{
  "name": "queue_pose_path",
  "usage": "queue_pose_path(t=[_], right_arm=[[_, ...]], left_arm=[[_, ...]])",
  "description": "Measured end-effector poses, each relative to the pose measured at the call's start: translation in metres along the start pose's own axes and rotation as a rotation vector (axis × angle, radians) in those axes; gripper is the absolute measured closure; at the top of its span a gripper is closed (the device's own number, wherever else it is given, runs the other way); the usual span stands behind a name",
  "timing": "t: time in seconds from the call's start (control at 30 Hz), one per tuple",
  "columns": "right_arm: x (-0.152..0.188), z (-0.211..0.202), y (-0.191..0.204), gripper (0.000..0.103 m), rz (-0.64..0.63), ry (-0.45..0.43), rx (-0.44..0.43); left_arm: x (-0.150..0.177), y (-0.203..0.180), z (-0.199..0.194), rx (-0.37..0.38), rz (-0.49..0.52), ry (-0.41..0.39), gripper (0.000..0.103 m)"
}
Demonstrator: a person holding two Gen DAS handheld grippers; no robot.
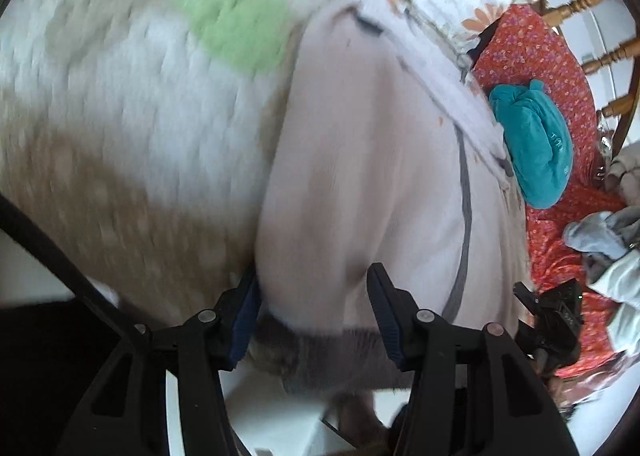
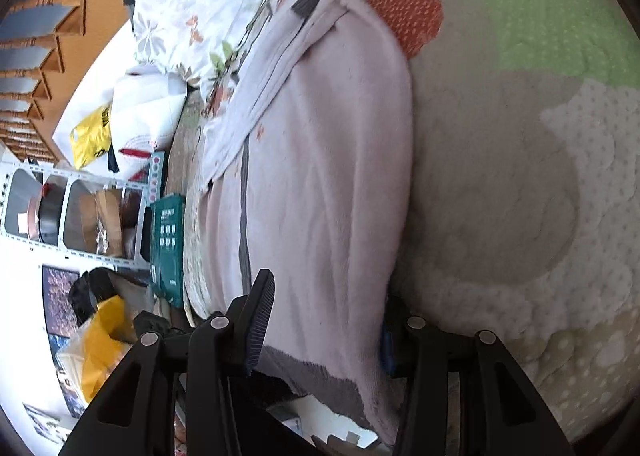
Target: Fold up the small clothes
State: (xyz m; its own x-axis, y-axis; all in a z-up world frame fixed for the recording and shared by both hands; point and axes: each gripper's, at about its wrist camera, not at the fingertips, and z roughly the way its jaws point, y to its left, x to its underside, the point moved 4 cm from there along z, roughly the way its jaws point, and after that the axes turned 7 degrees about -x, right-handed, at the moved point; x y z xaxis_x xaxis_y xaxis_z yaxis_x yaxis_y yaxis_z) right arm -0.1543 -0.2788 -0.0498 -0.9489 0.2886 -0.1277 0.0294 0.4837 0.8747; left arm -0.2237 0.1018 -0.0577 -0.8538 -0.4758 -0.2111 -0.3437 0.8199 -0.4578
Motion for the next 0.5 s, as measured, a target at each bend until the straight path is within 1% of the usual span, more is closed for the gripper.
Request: queue_pose_path(t=[0.07, 0.1, 0.23, 0.33, 0.4, 0.5], right_arm=[[0.005, 0.001, 0.001, 0.054, -0.002, 0.011, -0.004], [0.008, 0.002, 0.002, 0.054, -0.002, 0.018, -0.006], [0.021, 0.004, 0.003, 0.054, 0.001, 0.043, -0.013], [0.033, 0.004, 0.002, 0.054, 0.006, 0.065, -0.013], [0.04, 0.004, 0.0, 0.054, 0.013, 0.077, -0.011], [0.055, 0.007, -0.001, 0.054, 0.015, 0.105, 0.003]], left_arm=[[0.012, -0.002, 0.009, -0.009, 0.0, 0.03, 0.051], [0.017, -0.006, 0.011, -0.023, 0.017, 0.032, 0.051], [0.028, -0.017, 0.013, -0.069, 0.07, 0.017, 0.051], [0.033, -0.023, 0.015, -0.094, 0.083, 0.011, 0.053], [0.038, -0.027, 0.016, -0.123, 0.112, 0.012, 0.068], [0.041, -0.031, 0.017, -0.151, 0.134, 0.001, 0.074]])
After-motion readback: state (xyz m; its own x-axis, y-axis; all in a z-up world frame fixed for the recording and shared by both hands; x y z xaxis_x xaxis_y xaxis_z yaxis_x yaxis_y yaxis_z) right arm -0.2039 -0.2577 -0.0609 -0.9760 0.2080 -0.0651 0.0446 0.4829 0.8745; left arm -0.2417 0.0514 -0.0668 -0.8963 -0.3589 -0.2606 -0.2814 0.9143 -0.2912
